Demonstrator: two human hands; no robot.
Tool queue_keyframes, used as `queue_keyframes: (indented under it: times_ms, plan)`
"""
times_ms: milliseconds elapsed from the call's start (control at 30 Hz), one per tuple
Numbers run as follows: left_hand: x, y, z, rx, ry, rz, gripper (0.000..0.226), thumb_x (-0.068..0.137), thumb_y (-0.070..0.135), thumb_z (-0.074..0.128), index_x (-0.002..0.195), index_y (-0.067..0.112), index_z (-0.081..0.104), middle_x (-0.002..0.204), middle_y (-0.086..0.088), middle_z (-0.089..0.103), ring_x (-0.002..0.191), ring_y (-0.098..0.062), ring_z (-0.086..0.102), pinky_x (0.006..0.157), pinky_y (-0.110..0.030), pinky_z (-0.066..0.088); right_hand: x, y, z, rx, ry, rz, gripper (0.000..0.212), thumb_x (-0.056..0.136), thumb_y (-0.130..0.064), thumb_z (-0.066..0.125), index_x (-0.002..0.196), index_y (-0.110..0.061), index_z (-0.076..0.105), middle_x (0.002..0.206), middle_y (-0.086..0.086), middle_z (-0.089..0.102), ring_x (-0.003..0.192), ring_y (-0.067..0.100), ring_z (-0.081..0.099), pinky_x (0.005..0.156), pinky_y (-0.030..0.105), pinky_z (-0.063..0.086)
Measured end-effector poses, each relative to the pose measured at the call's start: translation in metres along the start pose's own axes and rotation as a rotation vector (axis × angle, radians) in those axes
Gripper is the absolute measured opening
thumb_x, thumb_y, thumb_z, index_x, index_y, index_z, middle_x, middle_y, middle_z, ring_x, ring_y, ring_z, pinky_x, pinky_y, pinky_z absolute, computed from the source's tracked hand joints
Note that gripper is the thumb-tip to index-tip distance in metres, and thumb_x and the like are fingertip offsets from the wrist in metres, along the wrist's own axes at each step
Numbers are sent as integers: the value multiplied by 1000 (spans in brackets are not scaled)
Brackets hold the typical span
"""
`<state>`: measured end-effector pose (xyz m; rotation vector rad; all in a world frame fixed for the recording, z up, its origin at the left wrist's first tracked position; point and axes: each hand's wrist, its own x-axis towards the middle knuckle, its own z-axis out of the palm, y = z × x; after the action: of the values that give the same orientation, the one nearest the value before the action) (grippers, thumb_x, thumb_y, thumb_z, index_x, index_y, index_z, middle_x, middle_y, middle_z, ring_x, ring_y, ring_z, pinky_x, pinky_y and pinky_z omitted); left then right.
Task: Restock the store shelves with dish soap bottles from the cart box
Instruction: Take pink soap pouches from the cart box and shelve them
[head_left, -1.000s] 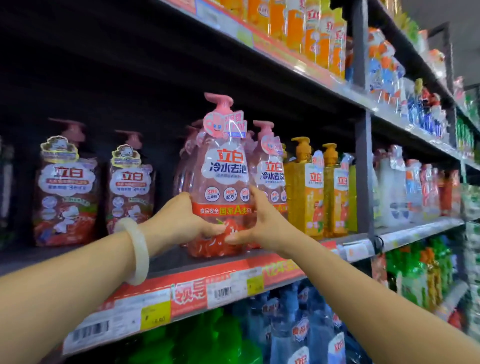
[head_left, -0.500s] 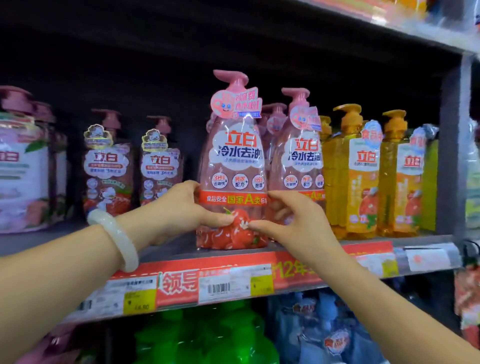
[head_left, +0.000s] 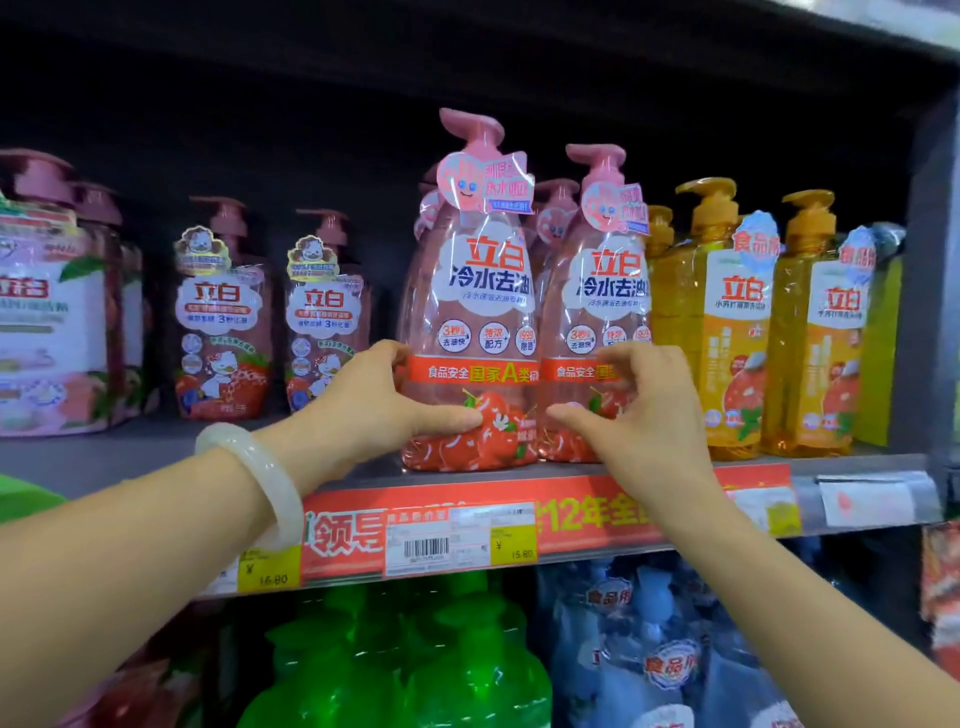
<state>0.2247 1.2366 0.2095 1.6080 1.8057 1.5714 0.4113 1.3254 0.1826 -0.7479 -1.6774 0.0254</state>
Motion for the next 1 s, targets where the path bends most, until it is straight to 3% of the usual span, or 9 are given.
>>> queue_keyframes:
  times_ms: [100,233,333,467,667,933,1000]
  plan:
    - [-1,2,1,-12,0,-2,83,50,26,87,122,16,48,111,-4,66,97,-21,66,92,-44,52,6,10,-10,-68,8,42,89,63,-36,84,136,-15,38,133,7,40,126,20,36,103,29,30]
    - [-1,2,3,-14,-3,-2,81,52,25,87,123,15,49,110,-4,66,97,-21,66,92,-43,53,11,12,-4,11,-101,126,112,62,-46,82,148,-17,16,145,6,33,135,22,31,112,38,31]
    - [-1,1,3,1,-1,-4,80,56,24,86,125,14,48,112,-5,65,98,-21,65,92,-43,52,13,9,2,-52,-103,130,113,60,-52,81,147,-18,18,141,7,38,130,26,37,106,47,38]
    - [-3,3,3,-12,-6,-13,100,39,35,83,129,12,47,115,-6,65,100,-22,65,92,-43,52,13,6,0,-68,-115,165,113,65,-45,80,149,-17,10,142,10,33,131,28,31,106,41,33]
    - [-7,3,2,-80,-12,-24,109,29,37,83,129,12,48,114,-7,66,98,-24,66,89,-45,54,13,-3,-1,-136,-103,217,115,65,-44,81,148,-16,6,140,15,29,131,32,27,104,42,31]
    - [-4,3,2,-90,-24,-19,99,37,32,81,129,12,48,112,-6,66,96,-21,66,81,-36,55,11,-3,1,-130,-110,244,115,70,-48,76,149,-15,-1,144,15,21,134,32,21,107,45,27]
    - [-4,3,2,-95,-7,-28,101,36,31,82,129,12,49,113,-7,65,98,-23,65,86,-41,55,12,-5,3,-79,-83,275,115,70,-54,73,149,-14,0,147,13,19,136,31,18,108,45,26]
